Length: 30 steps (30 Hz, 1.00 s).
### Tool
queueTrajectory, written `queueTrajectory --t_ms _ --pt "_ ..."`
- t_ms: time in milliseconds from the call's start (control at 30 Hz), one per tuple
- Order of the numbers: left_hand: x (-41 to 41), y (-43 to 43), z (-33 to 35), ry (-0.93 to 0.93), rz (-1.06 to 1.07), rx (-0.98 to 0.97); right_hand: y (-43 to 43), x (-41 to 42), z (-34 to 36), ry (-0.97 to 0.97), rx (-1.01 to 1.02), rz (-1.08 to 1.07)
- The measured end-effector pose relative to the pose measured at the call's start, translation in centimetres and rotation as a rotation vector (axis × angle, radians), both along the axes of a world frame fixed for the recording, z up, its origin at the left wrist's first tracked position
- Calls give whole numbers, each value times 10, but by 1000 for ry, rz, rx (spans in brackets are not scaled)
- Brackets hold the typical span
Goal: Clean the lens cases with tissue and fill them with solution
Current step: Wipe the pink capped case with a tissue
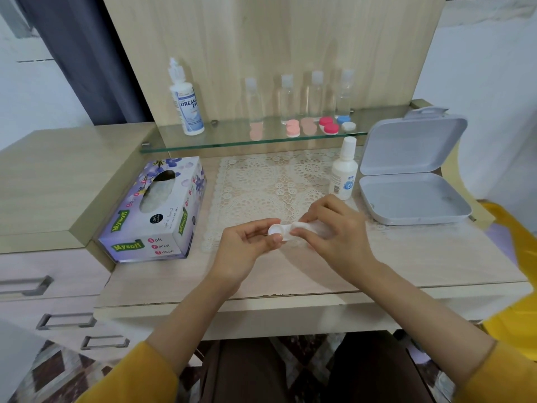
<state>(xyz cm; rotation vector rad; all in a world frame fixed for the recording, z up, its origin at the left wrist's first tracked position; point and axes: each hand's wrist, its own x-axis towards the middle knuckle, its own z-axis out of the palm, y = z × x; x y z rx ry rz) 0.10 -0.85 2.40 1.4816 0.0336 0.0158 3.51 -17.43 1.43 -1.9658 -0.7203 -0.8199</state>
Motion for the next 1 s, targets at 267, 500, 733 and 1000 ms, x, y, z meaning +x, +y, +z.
queueTrajectory --t_ms 267,500,733,1000 --pt "-1 -4 0 -8 28 11 -1 0 -14 -118 -66 -15" --pt "-1 -2 -3 16 36 35 -4 -1 -20 -73 -81 -13" --pt "0 -2 -3 7 50 21 -1 0 -16 -156 -66 -31" --pt "1 0 -9 28 60 -25 -5 7 -34 -113 -197 -7"
